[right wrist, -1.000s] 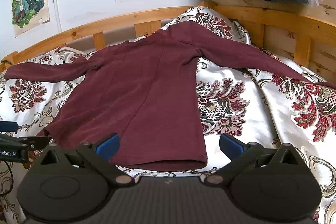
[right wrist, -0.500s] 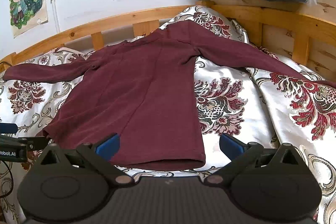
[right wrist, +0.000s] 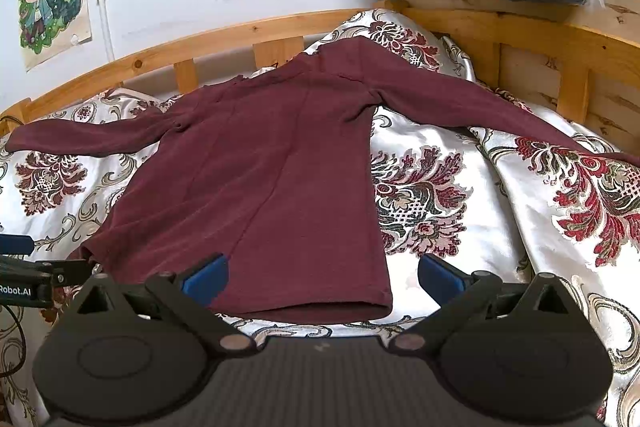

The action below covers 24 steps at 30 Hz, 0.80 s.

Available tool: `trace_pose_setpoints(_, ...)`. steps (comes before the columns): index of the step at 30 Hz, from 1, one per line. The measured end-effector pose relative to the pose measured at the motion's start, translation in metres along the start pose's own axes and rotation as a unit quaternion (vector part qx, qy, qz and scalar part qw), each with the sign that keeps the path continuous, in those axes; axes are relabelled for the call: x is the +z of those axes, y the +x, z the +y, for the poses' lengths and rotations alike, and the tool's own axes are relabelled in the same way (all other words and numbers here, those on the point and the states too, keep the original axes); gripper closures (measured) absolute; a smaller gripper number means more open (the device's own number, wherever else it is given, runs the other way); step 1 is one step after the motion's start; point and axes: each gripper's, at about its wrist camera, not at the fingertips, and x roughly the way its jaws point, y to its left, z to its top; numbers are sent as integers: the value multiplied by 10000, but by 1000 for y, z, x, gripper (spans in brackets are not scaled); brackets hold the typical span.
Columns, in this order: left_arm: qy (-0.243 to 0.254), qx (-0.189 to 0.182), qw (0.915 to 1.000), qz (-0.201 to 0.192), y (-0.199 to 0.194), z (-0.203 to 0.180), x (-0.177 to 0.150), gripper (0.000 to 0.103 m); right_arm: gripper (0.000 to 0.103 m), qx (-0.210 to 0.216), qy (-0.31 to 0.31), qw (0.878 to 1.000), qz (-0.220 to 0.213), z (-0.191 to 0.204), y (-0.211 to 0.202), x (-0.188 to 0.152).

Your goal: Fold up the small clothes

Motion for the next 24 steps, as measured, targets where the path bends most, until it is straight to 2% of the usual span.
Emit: trace_pose_setpoints(24,-68,29,9998,207,8,1,0,1,0,-124,48,9998,136,-2,4,1)
